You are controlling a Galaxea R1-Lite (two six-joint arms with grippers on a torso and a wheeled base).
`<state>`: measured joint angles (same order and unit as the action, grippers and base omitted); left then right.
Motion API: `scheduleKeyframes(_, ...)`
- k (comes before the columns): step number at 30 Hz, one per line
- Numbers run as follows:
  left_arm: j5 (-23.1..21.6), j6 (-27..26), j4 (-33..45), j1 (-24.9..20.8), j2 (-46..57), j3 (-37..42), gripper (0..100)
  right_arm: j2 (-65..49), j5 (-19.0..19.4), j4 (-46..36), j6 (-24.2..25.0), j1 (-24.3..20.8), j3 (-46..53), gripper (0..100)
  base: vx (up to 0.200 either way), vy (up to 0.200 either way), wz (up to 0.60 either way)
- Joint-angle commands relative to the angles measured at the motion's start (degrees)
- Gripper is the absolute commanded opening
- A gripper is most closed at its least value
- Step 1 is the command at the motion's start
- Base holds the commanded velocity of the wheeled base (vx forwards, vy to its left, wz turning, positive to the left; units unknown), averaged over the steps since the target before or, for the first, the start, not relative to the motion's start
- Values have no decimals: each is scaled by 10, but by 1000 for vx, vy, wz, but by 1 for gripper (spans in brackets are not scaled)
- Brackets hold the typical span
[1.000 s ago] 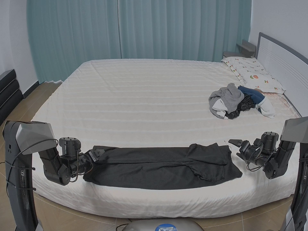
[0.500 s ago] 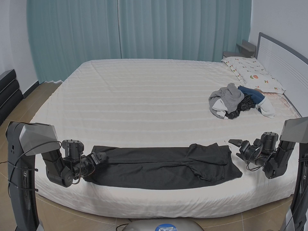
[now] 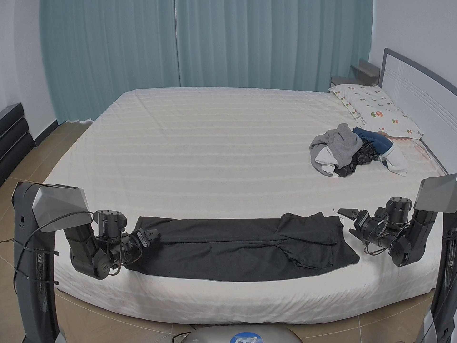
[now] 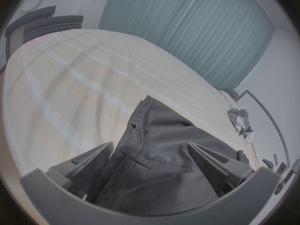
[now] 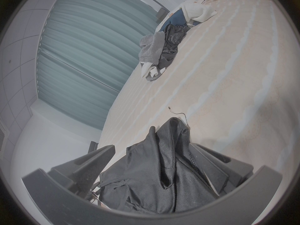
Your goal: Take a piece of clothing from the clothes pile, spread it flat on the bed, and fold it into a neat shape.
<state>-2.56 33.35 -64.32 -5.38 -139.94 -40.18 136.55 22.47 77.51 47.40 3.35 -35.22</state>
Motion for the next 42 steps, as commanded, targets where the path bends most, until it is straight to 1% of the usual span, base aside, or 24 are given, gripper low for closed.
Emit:
scheduleKeyframes(1, 0, 0, 1, -2, -5, 0, 100, 2, 0, 0, 0, -1, 2, 100, 0, 0, 0)
scheduleKeyframes(15, 2, 0, 0, -2, -5, -1, 100, 2, 0, 0, 0, -3, 2, 100, 0, 0, 0)
scheduleKeyframes(16, 2, 0, 0, -2, -5, -2, 0, 2, 0, 0, 0, -3, 2, 100, 0, 0, 0)
scheduleKeyframes(31, 4, 1, -5, 3, 0, -1, 0, 2, 0, 0, 0, -2, 2, 100, 0, 0, 0)
scheduleKeyframes(38, 5, 0, 1, 24, 22, 3, 0, 2, 0, 0, 0, -2, 2, 100, 0, 0, 0)
scheduleKeyframes(42, 4, 1, 2, 25, 25, 4, 0, 2, 0, 0, 0, -2, 2, 100, 0, 0, 0)
